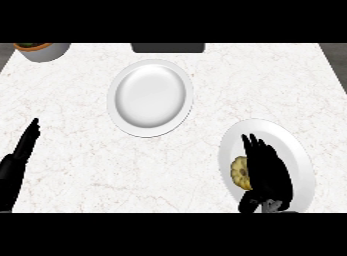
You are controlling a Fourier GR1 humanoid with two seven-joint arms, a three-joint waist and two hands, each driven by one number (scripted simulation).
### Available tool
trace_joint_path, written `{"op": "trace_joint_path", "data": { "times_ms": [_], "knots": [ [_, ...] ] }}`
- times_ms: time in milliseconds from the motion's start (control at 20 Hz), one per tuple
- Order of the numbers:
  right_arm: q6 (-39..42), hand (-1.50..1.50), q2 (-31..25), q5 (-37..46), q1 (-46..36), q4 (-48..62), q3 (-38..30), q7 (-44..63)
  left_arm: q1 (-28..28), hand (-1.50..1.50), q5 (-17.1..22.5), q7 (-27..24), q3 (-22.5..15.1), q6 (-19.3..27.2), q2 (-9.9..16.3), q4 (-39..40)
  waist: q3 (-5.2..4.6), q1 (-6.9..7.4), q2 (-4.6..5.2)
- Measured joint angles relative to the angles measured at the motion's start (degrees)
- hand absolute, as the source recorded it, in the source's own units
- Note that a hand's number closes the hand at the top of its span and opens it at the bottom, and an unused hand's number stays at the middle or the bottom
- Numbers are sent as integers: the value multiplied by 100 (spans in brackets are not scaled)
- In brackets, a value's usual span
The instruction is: Pick the squash from the plate and place it in the plate
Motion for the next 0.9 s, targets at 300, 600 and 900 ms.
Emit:
{"op": "trace_joint_path", "data": {
  "times_ms": [300,600,900],
  "knots": [
    [-469,150,49,6,-171,558,-96,-477,-47,0,-117,86,183,-193,-121,-72,-3,2,-2],
    [-609,150,-108,37,27,408,-122,-840,-115,0,-294,-64,422,-389,-252,131,-5,-8,-5],
    [-226,150,-685,-543,-1384,1494,-811,-2041,-333,0,-408,-6,245,-436,-401,44,10,273,103]
  ]
}}
